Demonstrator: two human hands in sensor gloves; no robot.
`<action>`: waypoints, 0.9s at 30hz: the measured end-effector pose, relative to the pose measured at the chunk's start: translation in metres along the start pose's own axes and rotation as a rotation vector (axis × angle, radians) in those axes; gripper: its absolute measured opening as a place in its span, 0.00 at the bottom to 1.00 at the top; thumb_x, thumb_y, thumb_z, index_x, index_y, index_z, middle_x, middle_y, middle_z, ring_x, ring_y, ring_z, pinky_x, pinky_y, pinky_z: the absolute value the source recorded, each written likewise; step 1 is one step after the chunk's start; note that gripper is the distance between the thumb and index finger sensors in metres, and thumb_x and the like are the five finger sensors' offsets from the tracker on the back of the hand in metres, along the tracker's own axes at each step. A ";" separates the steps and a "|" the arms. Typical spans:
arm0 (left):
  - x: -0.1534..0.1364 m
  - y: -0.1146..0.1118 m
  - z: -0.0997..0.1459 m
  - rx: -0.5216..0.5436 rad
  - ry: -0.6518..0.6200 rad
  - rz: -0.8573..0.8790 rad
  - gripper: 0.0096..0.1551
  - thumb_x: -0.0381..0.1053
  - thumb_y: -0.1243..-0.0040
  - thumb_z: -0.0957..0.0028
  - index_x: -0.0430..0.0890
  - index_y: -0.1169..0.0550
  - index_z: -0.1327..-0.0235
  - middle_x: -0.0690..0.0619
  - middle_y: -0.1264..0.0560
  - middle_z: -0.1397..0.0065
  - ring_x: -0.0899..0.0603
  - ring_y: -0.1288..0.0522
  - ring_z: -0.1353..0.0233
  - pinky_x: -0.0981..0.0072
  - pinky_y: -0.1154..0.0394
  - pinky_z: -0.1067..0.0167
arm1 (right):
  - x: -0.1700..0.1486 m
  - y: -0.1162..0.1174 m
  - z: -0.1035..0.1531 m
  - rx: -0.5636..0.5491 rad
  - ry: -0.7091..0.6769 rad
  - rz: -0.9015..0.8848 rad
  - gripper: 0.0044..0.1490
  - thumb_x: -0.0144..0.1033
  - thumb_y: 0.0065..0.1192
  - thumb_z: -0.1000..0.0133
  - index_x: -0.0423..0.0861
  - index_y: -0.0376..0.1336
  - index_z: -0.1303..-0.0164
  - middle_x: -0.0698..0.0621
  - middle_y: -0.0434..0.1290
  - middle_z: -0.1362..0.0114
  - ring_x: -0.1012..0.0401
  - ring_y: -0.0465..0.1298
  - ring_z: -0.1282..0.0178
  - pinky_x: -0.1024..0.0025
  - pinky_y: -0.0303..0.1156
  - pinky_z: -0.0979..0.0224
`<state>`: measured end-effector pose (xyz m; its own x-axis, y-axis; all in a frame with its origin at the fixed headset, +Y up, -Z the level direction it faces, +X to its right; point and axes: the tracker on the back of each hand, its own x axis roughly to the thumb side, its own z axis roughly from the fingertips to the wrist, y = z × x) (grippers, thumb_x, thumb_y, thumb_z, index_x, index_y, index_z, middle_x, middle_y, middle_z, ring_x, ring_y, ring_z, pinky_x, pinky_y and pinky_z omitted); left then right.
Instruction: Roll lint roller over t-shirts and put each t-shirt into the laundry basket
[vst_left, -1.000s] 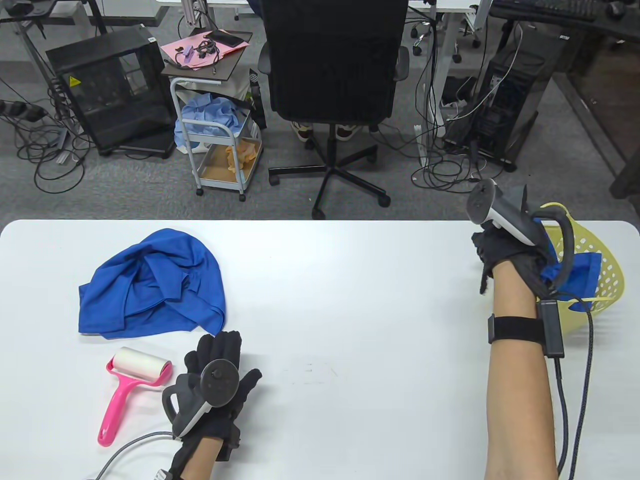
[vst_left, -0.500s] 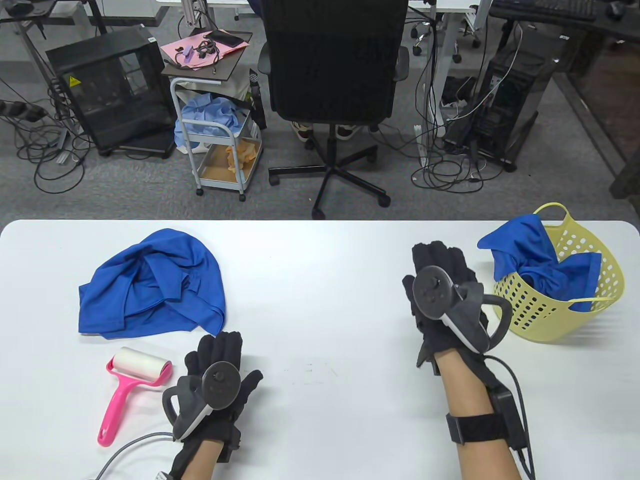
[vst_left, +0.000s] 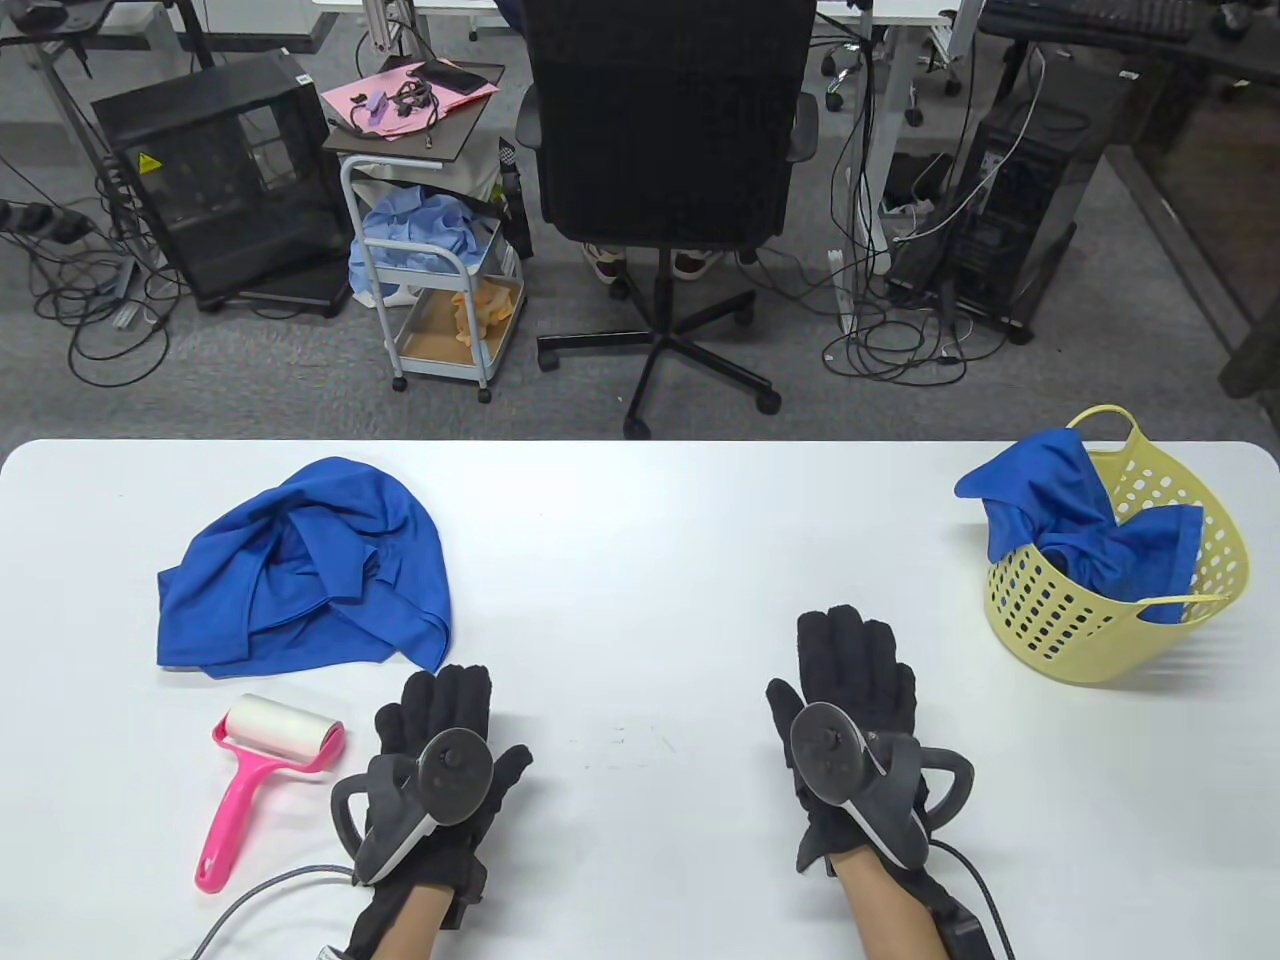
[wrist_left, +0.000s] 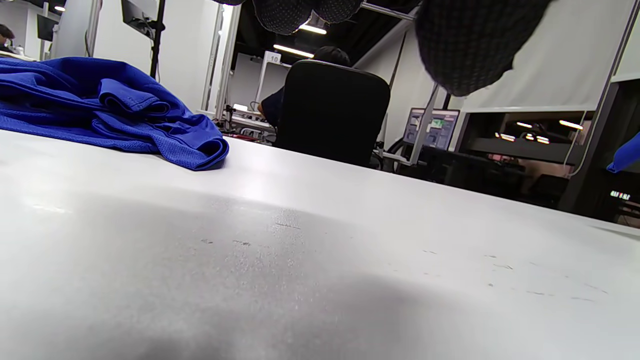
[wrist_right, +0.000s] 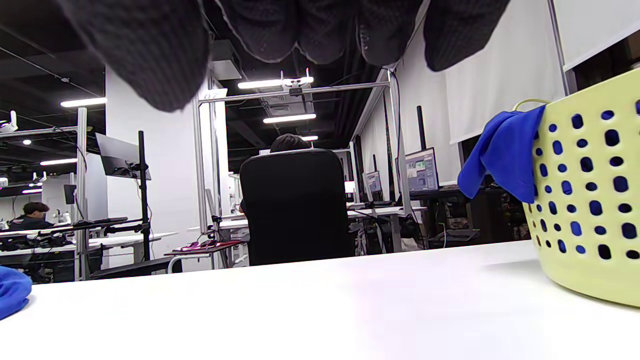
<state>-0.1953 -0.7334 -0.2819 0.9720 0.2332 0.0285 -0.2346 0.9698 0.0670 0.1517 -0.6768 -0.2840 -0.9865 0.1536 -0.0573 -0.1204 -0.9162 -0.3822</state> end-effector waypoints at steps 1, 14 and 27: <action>0.001 0.000 0.001 0.001 0.000 -0.003 0.51 0.66 0.39 0.47 0.48 0.47 0.18 0.47 0.46 0.15 0.33 0.52 0.16 0.38 0.53 0.27 | -0.001 0.004 0.003 0.002 -0.006 0.001 0.44 0.59 0.58 0.44 0.56 0.48 0.20 0.52 0.50 0.12 0.47 0.54 0.16 0.44 0.58 0.21; 0.005 -0.004 0.001 -0.020 -0.003 -0.046 0.53 0.66 0.39 0.47 0.48 0.48 0.18 0.46 0.47 0.15 0.33 0.52 0.16 0.38 0.53 0.27 | -0.019 0.043 0.017 0.089 0.055 -0.001 0.48 0.63 0.53 0.45 0.54 0.43 0.19 0.50 0.42 0.12 0.46 0.45 0.16 0.41 0.50 0.21; 0.006 0.022 -0.001 0.026 -0.015 -0.027 0.53 0.66 0.39 0.47 0.48 0.48 0.18 0.46 0.47 0.15 0.34 0.51 0.15 0.39 0.53 0.26 | -0.017 0.046 0.019 0.130 0.044 -0.032 0.49 0.64 0.53 0.45 0.54 0.42 0.19 0.49 0.42 0.12 0.46 0.44 0.16 0.41 0.50 0.20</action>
<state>-0.1951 -0.7104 -0.2811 0.9777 0.2056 0.0416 -0.2087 0.9735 0.0938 0.1603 -0.7284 -0.2829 -0.9765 0.1966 -0.0885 -0.1676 -0.9505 -0.2616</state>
